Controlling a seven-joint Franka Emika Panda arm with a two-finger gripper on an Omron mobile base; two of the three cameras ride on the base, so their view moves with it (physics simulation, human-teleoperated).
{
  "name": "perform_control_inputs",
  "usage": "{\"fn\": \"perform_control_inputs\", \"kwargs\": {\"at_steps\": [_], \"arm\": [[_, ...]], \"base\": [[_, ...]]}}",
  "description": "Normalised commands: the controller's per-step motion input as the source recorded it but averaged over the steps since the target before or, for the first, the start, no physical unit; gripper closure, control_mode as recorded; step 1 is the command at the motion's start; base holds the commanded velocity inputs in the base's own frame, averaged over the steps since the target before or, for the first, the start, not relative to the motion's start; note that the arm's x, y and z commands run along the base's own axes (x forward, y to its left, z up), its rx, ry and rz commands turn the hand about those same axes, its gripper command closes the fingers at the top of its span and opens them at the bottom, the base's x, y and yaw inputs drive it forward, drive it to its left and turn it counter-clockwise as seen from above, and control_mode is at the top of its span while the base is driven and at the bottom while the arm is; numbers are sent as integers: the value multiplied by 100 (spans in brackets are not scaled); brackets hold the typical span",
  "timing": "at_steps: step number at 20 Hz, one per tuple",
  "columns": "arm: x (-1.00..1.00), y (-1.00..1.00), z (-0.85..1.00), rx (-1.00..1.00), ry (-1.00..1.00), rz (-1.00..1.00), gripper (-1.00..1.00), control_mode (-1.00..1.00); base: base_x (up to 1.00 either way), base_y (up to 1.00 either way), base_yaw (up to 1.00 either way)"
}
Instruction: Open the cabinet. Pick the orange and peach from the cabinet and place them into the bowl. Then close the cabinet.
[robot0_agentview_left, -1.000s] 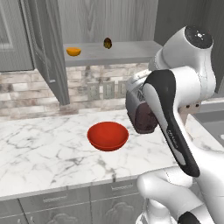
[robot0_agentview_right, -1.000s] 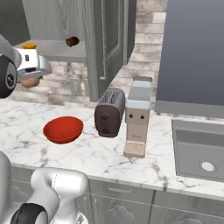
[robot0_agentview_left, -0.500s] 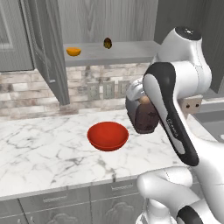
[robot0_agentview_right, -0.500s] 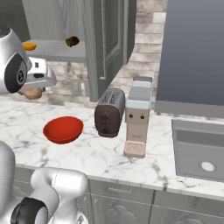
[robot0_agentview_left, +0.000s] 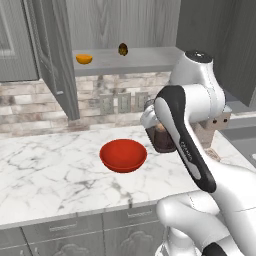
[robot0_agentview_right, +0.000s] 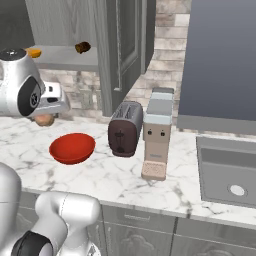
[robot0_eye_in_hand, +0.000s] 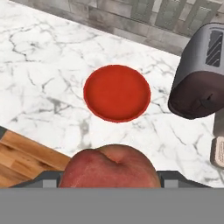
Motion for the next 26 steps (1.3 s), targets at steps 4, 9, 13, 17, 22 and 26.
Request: {"fn": "perform_control_inputs", "kwargs": {"at_steps": [4,9,13,17,22,26], "arm": [[43,1,-39,0,0,0,100,-100],[42,0,-31,0,0,0,100,-100],[37,3,-31,0,0,0,100,-100],[27,8,-27,0,0,0,100,-100],[19,12,-23,0,3,0,100,-100],[16,8,-24,0,3,0,100,-100]], "base": [[0,0,0],[0,0,0],[0,0,0],[0,0,0],[0,0,0],[0,0,0]]}}
